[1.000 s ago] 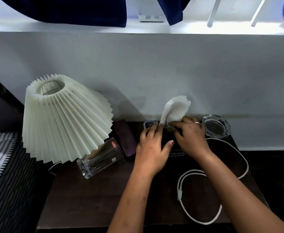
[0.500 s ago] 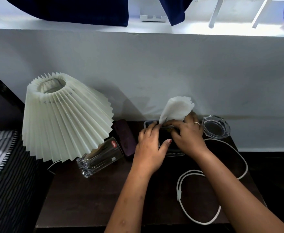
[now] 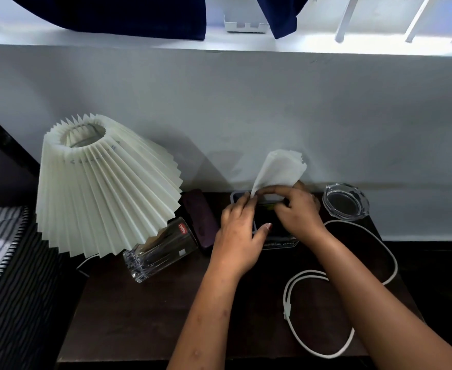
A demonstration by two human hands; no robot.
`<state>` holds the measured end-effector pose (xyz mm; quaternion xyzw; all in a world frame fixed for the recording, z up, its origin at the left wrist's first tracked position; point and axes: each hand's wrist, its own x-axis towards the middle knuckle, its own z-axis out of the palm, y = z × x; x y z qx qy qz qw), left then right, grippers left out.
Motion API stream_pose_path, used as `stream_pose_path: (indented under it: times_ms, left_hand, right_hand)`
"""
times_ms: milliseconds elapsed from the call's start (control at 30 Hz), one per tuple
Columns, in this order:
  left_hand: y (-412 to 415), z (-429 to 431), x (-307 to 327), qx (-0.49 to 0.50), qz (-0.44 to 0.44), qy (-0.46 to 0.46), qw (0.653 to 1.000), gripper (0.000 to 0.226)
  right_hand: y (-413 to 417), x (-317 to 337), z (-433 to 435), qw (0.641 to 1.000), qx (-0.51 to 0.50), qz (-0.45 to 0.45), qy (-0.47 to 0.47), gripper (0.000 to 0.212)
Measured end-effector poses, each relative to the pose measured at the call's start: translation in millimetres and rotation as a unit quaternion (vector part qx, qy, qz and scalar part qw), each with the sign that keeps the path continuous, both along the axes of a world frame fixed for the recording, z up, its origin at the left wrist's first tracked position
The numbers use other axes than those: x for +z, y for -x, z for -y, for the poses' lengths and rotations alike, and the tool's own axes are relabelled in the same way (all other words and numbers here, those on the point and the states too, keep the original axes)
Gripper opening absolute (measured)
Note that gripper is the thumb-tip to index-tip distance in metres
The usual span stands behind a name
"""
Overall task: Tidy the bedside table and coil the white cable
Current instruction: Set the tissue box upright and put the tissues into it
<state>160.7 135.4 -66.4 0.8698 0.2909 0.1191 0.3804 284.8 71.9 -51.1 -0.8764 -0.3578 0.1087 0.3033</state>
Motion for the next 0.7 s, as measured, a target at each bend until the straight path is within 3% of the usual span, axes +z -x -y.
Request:
stream_pose_path:
  times_ms: [100,333,500,700]
  left_hand:
    - [0,0,1,-0.002,-0.011,-0.003,1.000,0.064]
    - [-1,2,2,-0.008,-0.022,-0.011,1.000,0.063]
    - [0,2,1,-0.009,-0.031,-0.015,0.999,0.064]
    - [0,1,2,-0.011,-0.030,-0.008,0.999,0.067]
  right_hand:
    - [-4,1,1,0.997,-0.026,0.007,-0.068,0.049]
    - [-15,4,2,0.971,0.042,0.232,0.034,0.048]
    - [-9,4,-2,0.980,0.062,0.139,0.127,0.056]
    - [-13,-10,6,0.998,0.024,0.037,-0.035,0.066]
